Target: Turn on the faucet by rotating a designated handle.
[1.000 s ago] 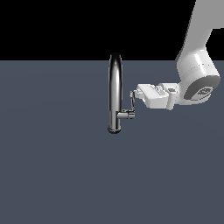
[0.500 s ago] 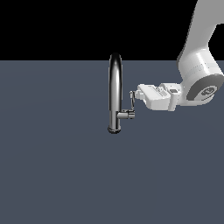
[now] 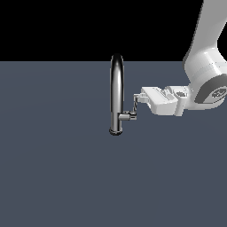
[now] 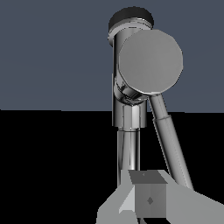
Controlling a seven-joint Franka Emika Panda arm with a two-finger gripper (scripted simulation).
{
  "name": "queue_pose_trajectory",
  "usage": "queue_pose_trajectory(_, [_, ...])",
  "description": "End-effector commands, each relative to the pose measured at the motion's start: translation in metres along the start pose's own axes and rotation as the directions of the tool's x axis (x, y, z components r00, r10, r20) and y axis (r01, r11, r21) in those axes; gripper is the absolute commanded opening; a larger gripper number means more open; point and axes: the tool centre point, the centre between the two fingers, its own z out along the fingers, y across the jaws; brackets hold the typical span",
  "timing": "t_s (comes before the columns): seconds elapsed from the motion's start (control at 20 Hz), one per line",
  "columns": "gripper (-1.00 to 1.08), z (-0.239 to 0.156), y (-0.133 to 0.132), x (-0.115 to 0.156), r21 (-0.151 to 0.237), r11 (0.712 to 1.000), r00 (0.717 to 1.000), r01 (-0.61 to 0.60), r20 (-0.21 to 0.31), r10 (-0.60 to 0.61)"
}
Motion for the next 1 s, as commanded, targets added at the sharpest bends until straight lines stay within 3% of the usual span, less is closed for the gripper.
queue_pose_trajectory(0.0, [-1.00, 0.002, 0.010, -0.004, -0.009, 1.000, 1.000, -0.001, 0.007, 0.001])
queue_pose_trajectory(0.25, [-1.00, -0.003, 0.014, -0.003, 0.004, 1.000, 1.000, 0.002, -0.002, -0.002])
queue_pose_trajectory(0.95, [-1.00, 0.002, 0.069, 0.033, -0.008, 1.000, 1.000, -0.001, 0.006, 0.001])
